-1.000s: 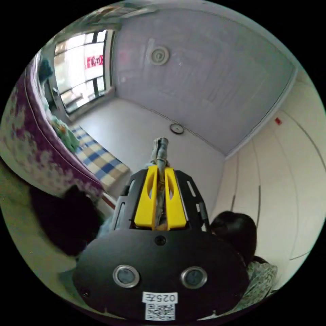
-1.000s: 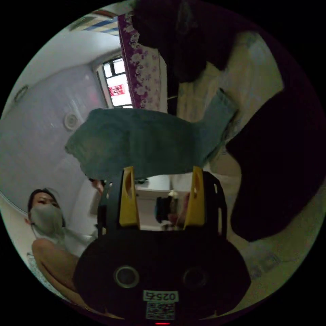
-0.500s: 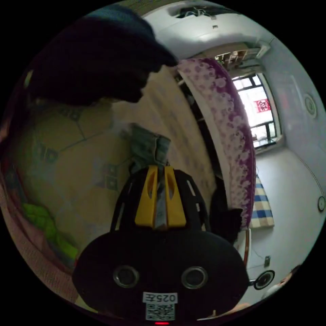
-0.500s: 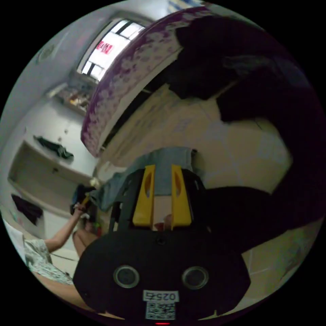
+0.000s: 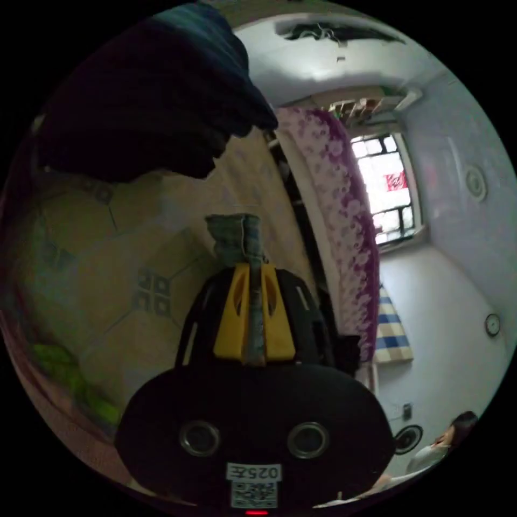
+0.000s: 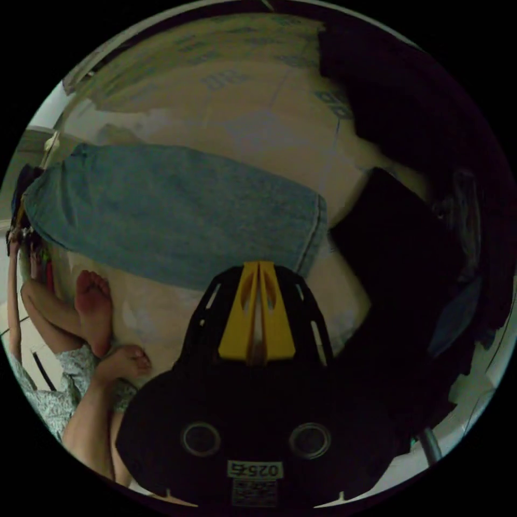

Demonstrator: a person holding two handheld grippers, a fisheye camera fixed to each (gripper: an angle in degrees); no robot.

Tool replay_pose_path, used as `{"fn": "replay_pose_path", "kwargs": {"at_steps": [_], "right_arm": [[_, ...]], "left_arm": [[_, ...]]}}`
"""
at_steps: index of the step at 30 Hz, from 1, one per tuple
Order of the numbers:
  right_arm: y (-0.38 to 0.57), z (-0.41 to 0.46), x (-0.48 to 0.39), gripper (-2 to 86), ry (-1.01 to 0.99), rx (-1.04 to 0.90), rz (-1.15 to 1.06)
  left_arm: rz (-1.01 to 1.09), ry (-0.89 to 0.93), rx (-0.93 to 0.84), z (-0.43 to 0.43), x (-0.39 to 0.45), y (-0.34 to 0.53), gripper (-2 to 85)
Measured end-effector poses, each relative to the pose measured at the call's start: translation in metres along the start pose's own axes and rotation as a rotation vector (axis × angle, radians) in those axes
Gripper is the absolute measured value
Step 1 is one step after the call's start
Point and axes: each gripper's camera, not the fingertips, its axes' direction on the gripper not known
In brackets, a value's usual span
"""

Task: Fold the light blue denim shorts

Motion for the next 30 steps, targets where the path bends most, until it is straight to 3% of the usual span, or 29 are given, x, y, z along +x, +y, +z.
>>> {"fn": "replay_pose_path", "kwargs": {"at_steps": [3, 6, 8, 11, 14, 19, 21, 24, 30], "right_arm": [[0.011, 0.001, 0.011, -0.8, 0.077, 0.003, 0.082], [0.048, -0.001, 0.036, -0.1, -0.041, 0.099, 0.248], [0.106, 0.0, 0.061, 3.8, -0.303, 0.284, 0.47], [0.173, 0.03, 0.076, 12.8, -0.689, 0.441, 0.619], [0.216, 0.057, 0.079, 15.3, -0.834, 0.585, 0.749], [0.221, 0.078, 0.082, 12.8, -0.921, 0.744, 0.882], [0.207, 0.084, 0.085, 10.2, -0.966, 0.739, 0.9], [0.174, 0.09, 0.088, 2.2, -0.967, 0.574, 0.837], [0.207, 0.046, 0.118, -0.7, -1.121, 0.661, 0.799]], "left_arm": [[0.071, -0.196, -0.135, 0.027, 0.003, 0.008, -0.9], [-0.042, -0.274, -0.157, 0.04, -0.028, 0.026, -0.9], [-0.231, -0.099, -0.043, 0.029, -0.062, 0.038, -0.9], [-0.348, -0.02, -0.025, 0.023, -0.09, 0.041, -1.0], [-0.323, -0.058, -0.037, 0.023, -0.086, 0.035, -1.0], [-0.266, -0.118, -0.04, 0.017, -0.071, 0.031, -0.9], [-0.234, -0.146, -0.038, 0.014, -0.066, 0.032, -0.9], [-0.194, -0.176, -0.044, 0.009, -0.06, 0.032, -0.9], [-0.103, -0.246, -0.172, 0.002, -0.042, 0.032, -0.7]]}}
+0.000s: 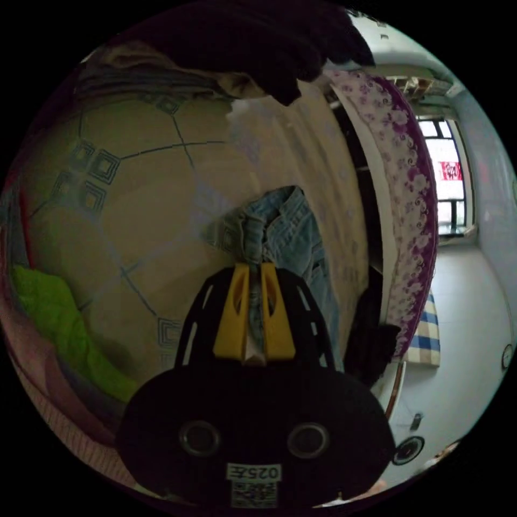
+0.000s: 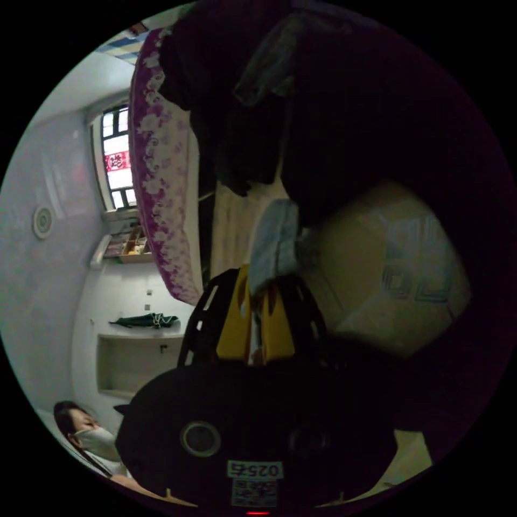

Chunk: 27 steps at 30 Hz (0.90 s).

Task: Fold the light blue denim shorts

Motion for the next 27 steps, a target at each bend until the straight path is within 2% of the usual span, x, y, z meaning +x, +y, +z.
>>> {"fn": "replay_pose_path", "kwargs": {"at_steps": [3, 4, 6, 9, 12, 15, 17, 18, 20, 21, 23, 27], "right_arm": [[-0.002, -0.045, -0.048, -0.8, 0.268, 0.067, -0.216], [-0.003, -0.06, -0.06, -0.9, 0.335, 0.086, -0.266], [-0.002, -0.081, -0.07, -0.9, 0.352, 0.119, -0.268], [-0.007, -0.104, -0.08, -0.9, 0.318, 0.112, -0.198], [-0.004, -0.107, -0.119, -0.8, 0.273, 0.097, -0.211], [0.023, -0.05, -0.195, -0.5, 0.188, -0.041, -0.403], [0.075, 0.035, -0.259, 0.6, 0.116, -0.229, -0.695], [0.092, 0.057, -0.269, 1.1, 0.099, -0.26, -0.762], [0.154, 0.149, -0.29, 6.6, 0.021, -0.416, -0.968], [0.166, 0.174, -0.292, 7.4, 0.007, -0.488, -0.997], [0.203, 0.261, -0.282, 9.0, -0.028, -0.785, -1.04], [0.205, 0.275, -0.261, 10.6, -0.091, -0.805, -0.924]], "left_arm": [[0.108, 0.009, -0.15, 0.024, 0.019, 0.013, 0.0], [0.109, 0.08, -0.178, 0.031, 0.022, 0.022, 0.6], [0.084, 0.209, -0.165, 0.033, 0.02, 0.032, 1.6], [0.047, 0.238, -0.082, 0.02, 0.009, 0.031, 1.0], [-0.003, 0.344, 0.035, -0.006, -0.015, 0.024, 1.3], [-0.033, 0.555, 0.065, -0.006, -0.031, 0.036, 1.1], [-0.016, 0.676, 0.062, 0.005, -0.035, 0.055, -0.3], [-0.008, 0.702, 0.061, 0.007, -0.035, 0.061, -0.4], [0.078, 0.788, 0.026, 0.012, -0.028, 0.083, -0.2], [0.112, 0.787, 0.017, 0.012, -0.025, 0.088, 0.0], [0.296, 0.656, -0.009, 0.008, -0.002, 0.111, 4.8], [0.536, 0.34, -0.08, 0.019, 0.045, 0.157, 7.6]]}}
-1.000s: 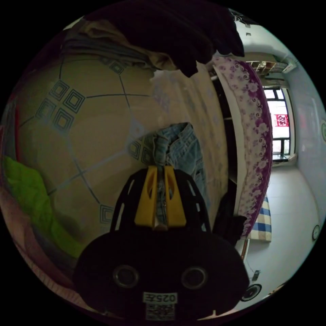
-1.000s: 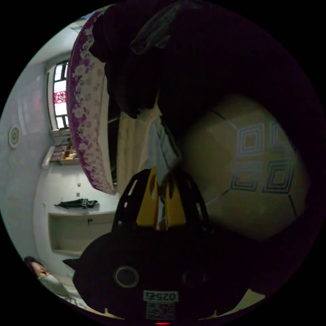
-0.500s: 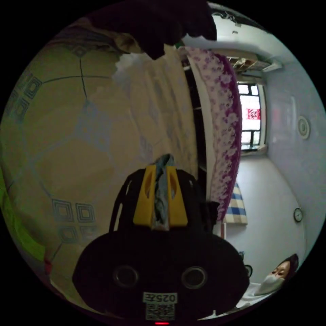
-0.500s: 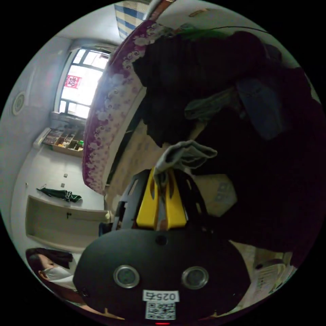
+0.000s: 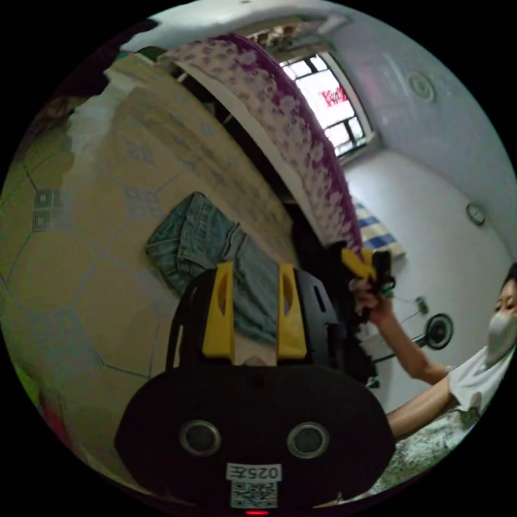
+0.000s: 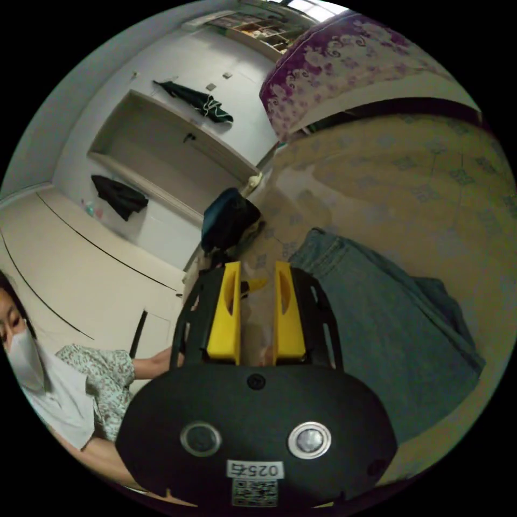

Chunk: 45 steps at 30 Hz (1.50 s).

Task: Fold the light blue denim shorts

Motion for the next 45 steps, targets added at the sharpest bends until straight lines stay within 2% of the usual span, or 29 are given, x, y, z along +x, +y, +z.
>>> {"fn": "replay_pose_path", "kwargs": {"at_steps": [1, 4, 6, 7, 10, 13, 15, 17, 22, 24, 28, 32, 33, 37, 39, 41, 42, 45], "right_arm": [[0.008, -0.014, 0.007, 11.6, 0.006, 0.014, 0.014], [0.04, -0.064, 0.045, 14.3, 0.089, 0.02, 0.124], [0.074, -0.1, 0.073, 14.5, 0.091, 0.062, 0.224], [0.102, -0.125, 0.092, 14.5, 0.065, 0.12, 0.305], [0.173, -0.17, 0.123, 13.9, 0.047, 0.237, 0.438], [0.234, -0.185, 0.136, 14.0, 0.071, 0.277, 0.509], [0.265, -0.185, 0.139, 14.2, 0.065, 0.32, 0.544], [0.294, -0.176, 0.147, 14.4, 0.028, 0.363, 0.588], [0.303, -0.156, 0.16, 15.2, 0.021, 0.325, 0.608], [0.298, -0.155, 0.159, 15.0, 0.057, 0.294, 0.584], [0.288, -0.154, 0.17, 15.7, -0.026, 0.288, 0.584], [0.286, -0.162, 0.174, 14.1, 0.013, 0.289, 0.575], [0.287, -0.163, 0.176, 14.1, 0.001, 0.297, 0.577], [0.297, -0.175, 0.186, 15.7, -0.092, 0.346, 0.599], [0.299, -0.18, 0.189, 15.5, -0.094, 0.347, 0.593], [0.299, -0.185, 0.194, 15.4, -0.109, 0.365, 0.6], [0.298, -0.186, 0.195, 15.5, -0.112, 0.368, 0.601], [0.292, -0.19, 0.197, 16.0, -0.113, 0.34, 0.595]], "left_arm": [[-0.001, -0.043, -0.013, 0.012, 0.01, 0.009, 7.1], [0.001, -0.022, -0.032, 0.045, 0.017, 0.026, 6.6], [0.014, -0.093, -0.036, 0.063, 0.023, 0.025, 7.5], [0.0, -0.162, -0.021, 0.073, 0.025, 0.021, 8.2], [-0.074, -0.21, -0.027, 0.104, 0.018, -0.002, 9.8], [-0.155, -0.289, -0.163, 0.152, 0.003, -0.019, 12.4], [-0.125, -0.378, -0.169, 0.169, 0.009, -0.017, 13.1], [-0.124, -0.393, -0.159, 0.184, 0.02, -0.012, 14.4], [-0.092, -0.397, -0.164, 0.207, 0.046, -0.003, 14.4], [-0.116, -0.49, -0.202, 0.225, 0.041, 0.004, 13.0], [-0.227, -0.472, -0.143, 0.245, 0.03, 0.012, 8.2], [-0.142, -0.664, -0.219, 0.275, 0.054, 0.01, 0.8], [-0.106, -0.665, -0.217, 0.274, 0.063, 0.01, 0.2], [0.088, -0.651, -0.067, 0.244, 0.129, 0.033, -0.9], [0.104, -0.727, -0.046, 0.25, 0.119, 0.045, -0.4], [0.046, -0.809, -0.139, 0.28, 0.065, 0.061, 1.6], [0.029, -0.805, -0.175, 0.287, 0.051, 0.064, 1.9], [0.017, -0.616, -0.104, 0.272, 0.03, 0.076, 2.0]]}}
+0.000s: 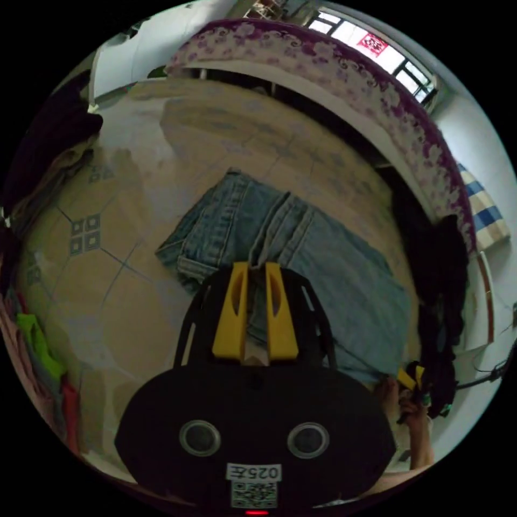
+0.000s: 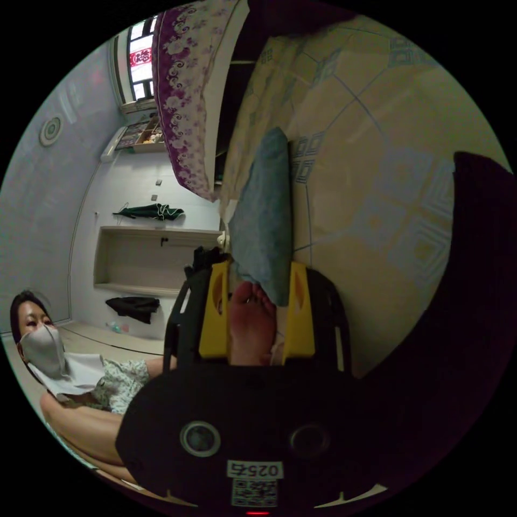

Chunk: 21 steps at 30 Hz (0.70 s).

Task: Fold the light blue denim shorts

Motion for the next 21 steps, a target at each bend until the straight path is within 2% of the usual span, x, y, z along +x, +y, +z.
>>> {"fn": "replay_pose_path", "kwargs": {"at_steps": [2, 4, 5, 7, 8, 9, 11, 14, 17, 21], "right_arm": [[-0.003, -0.001, -0.002, 16.1, 0.015, -0.027, -0.015], [-0.003, -0.003, -0.002, 16.1, 0.01, -0.032, -0.011], [-0.002, -0.003, -0.002, 16.2, 0.004, -0.031, -0.011], [-0.004, -0.005, -0.002, 16.4, 0.004, -0.031, -0.009], [-0.007, -0.006, -0.003, 16.6, 0.011, -0.026, -0.013], [-0.009, -0.006, -0.004, 16.7, 0.017, -0.025, -0.011], [-0.017, -0.009, -0.007, 17.5, 0.024, -0.012, -0.006], [-0.024, -0.008, -0.01, 17.7, 0.033, -0.028, -0.006], [-0.026, -0.002, -0.01, 17.1, 0.034, -0.049, -0.02], [-0.02, -0.001, -0.011, 16.8, 0.024, 0.005, -0.015]], "left_arm": [[-0.057, 0.055, 0.088, -0.02, -0.016, 0.008, 0.6], [-0.17, 0.02, 0.195, -0.04, -0.033, 0.016, 0.2], [-0.212, 0.075, 0.242, -0.048, -0.044, 0.019, 1.2], [-0.256, 0.26, 0.264, -0.048, -0.054, 0.02, 3.7], [-0.226, 0.326, 0.215, -0.039, -0.047, 0.016, 5.4], [-0.195, 0.325, 0.189, -0.034, -0.039, 0.014, 5.7], [0.014, 0.173, 0.087, -0.009, 0.004, 0.001, 7.2], [0.235, 0.07, -0.105, 0.04, 0.049, -0.021, 9.2], [0.368, -0.069, -0.252, 0.083, 0.082, -0.026, 9.4], [0.472, -0.24, -0.233, 0.082, 0.119, -0.005, 5.0]]}}
